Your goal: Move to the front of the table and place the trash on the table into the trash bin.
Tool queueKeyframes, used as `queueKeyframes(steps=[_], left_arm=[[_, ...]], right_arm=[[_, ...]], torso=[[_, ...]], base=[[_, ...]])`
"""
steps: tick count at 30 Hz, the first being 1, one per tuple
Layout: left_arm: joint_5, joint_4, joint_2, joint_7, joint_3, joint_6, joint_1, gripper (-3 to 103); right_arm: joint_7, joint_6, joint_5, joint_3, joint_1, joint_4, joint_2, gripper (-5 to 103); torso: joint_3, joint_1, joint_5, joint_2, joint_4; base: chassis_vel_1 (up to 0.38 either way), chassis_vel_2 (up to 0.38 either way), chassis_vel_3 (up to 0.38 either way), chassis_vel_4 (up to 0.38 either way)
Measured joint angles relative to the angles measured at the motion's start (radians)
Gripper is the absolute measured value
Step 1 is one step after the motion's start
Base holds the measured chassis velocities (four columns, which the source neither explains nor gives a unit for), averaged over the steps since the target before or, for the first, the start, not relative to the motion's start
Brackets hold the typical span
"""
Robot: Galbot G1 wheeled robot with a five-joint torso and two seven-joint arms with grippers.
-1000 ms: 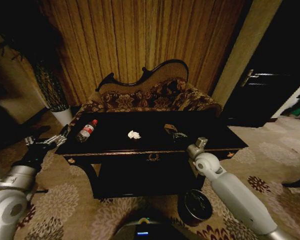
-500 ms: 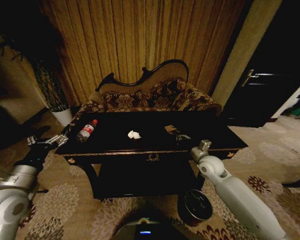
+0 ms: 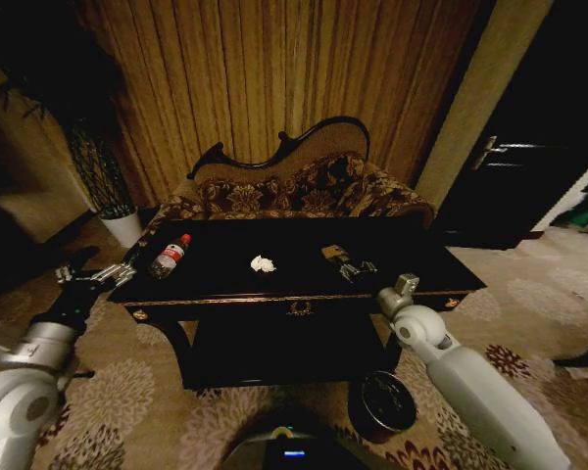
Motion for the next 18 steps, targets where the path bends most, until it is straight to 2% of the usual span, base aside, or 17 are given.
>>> queueKeyframes(steps=[1,3,4,6,18], left_arm=[[0.0,0.0,0.0,0.0,0.002,0.0,0.0,100],[0.0,0.0,0.0,0.0,0.004,0.0,-0.001,100],[0.0,0.001,0.0,0.0,0.007,0.0,-0.003,100],[0.0,0.001,0.0,0.0,0.01,0.0,-0.004,100],[-0.001,-0.002,0.0,0.002,-0.001,0.0,0.001,100]], right_arm=[[0.0,0.0,0.0,0.001,-0.002,0.0,0.0,84],[0.0,0.0,-0.002,0.001,-0.003,0.0,-0.001,84],[-0.001,0.0,-0.003,0.001,0.0,-0.004,-0.001,94],[-0.001,-0.001,-0.004,-0.003,0.02,-0.019,-0.001,97],[0.003,-0.005,0.011,-0.011,0.102,-0.098,-0.005,100]], torso=[[0.0,0.0,0.0,0.0,0.0],[0.0,0.0,0.0,0.0,-0.0001],[0.0,0.0,0.0,0.0,0.0],[0.0,0.0,0.0,0.0,-0.0002],[0.0,0.0,0.0001,0.0,0.0]], base=[[0.0,0.0,0.0,0.0],[0.0,0.0,0.0,0.0],[0.0,0.0,0.0,0.0],[0.0,0.0,0.0,0.0],[0.0,0.0,0.0,0.0]])
